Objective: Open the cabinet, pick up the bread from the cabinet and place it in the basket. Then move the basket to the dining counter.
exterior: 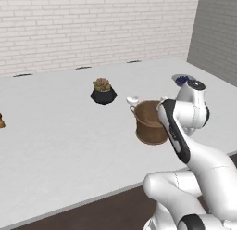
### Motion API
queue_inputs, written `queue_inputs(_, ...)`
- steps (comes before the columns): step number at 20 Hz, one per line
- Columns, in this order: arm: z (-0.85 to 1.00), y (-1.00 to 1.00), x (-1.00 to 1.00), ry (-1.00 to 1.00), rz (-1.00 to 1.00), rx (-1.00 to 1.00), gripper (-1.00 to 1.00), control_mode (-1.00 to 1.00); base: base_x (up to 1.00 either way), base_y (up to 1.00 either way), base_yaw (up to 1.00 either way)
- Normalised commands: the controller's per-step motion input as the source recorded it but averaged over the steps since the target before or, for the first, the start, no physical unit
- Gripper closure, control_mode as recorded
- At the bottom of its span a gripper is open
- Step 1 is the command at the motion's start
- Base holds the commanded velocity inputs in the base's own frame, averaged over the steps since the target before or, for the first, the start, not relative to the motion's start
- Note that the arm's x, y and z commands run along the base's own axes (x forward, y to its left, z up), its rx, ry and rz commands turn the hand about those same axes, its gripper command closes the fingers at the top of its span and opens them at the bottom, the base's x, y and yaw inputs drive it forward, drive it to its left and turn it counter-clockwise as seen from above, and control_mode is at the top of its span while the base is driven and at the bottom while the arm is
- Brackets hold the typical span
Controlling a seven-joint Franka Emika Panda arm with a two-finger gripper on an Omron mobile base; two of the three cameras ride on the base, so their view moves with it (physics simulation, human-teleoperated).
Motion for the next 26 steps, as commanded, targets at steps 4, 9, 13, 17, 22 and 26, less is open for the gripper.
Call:
queue_inputs(4,-0.87,0.00,0.26,-0.02,0.00,0.00,1.00,-1.00,0.00,0.00,0.00)
queue_inputs(9,-0.78,0.00,0.23,-0.01,0.00,0.00,1.00,-1.00,0.00,0.00,0.00)
queue_inputs(13,-0.69,0.00,0.13,0.00,0.00,0.00,1.00,-1.00,0.00,0.00,0.00)
queue_inputs(17,-0.47,0.01,0.14,0.01,0.00,0.00,1.00,-1.00,0.00,0.00,0.00)
queue_inputs(22,-0.30,0.01,0.14,0.00,0.00,0.00,1.00,-1.00,0.00,0.00,0.00)
queue_inputs(26,-0.01,0.14,0.03,0.00,0.00,0.00,-1.00,-1.00,0.00,0.00,0.00)
